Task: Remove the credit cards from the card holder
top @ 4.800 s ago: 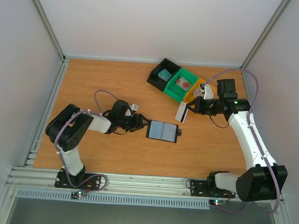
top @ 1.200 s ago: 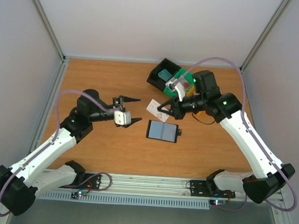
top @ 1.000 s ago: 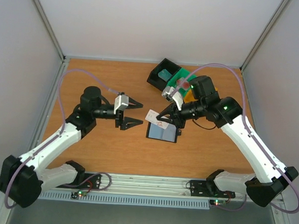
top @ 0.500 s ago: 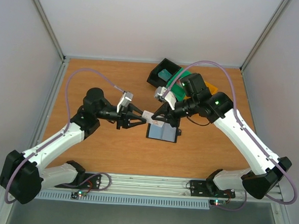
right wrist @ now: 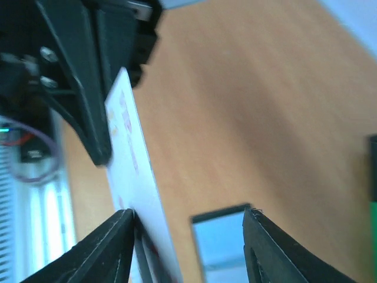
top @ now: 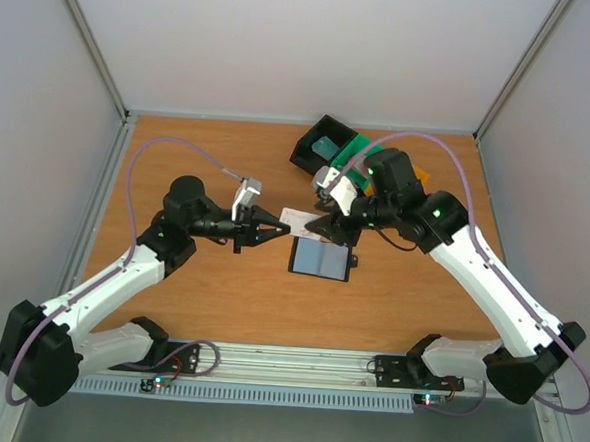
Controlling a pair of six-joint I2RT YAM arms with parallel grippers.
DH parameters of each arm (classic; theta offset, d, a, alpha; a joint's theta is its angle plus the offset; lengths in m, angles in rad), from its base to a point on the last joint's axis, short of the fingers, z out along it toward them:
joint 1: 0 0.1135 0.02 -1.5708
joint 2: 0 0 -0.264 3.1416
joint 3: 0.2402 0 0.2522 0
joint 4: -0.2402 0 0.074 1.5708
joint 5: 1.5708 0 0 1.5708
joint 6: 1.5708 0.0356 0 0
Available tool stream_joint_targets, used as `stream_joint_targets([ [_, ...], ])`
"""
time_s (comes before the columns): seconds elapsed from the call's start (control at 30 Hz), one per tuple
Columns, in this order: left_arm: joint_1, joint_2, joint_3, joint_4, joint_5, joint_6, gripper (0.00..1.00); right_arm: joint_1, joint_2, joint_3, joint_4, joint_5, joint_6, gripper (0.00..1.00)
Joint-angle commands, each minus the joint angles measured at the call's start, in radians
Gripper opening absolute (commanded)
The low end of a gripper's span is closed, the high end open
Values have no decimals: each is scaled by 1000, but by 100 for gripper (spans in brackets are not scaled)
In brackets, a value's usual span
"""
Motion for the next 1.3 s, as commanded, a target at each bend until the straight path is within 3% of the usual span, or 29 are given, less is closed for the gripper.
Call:
stream_joint_targets([
  [0.0,33,-12,-21,15,-168,-199,0,12,-134,-126,288,361,-29,51],
  [0.13,58,-20,-4,93,-278,-396,0,126,-274,-355,642,478,-330,51],
  [0.27,53,-41,11,144,-301,-420,0,193,-339,-653,1110,461,-744,57],
  [0.57,67,-60,27,174,-339,-450,0,280,-89,-726,1626,638,-1194,57],
  [0.7,67,-58,22,166,-347,-451,0,302,10,-729,1826,694,-1329,51],
  [1.13,69,-53,16,166,-347,-456,0,303,37,-743,1875,779,-1404,23],
  [1.27,69,-52,16,174,-343,-456,0,303,43,-741,1869,785,-1413,7],
])
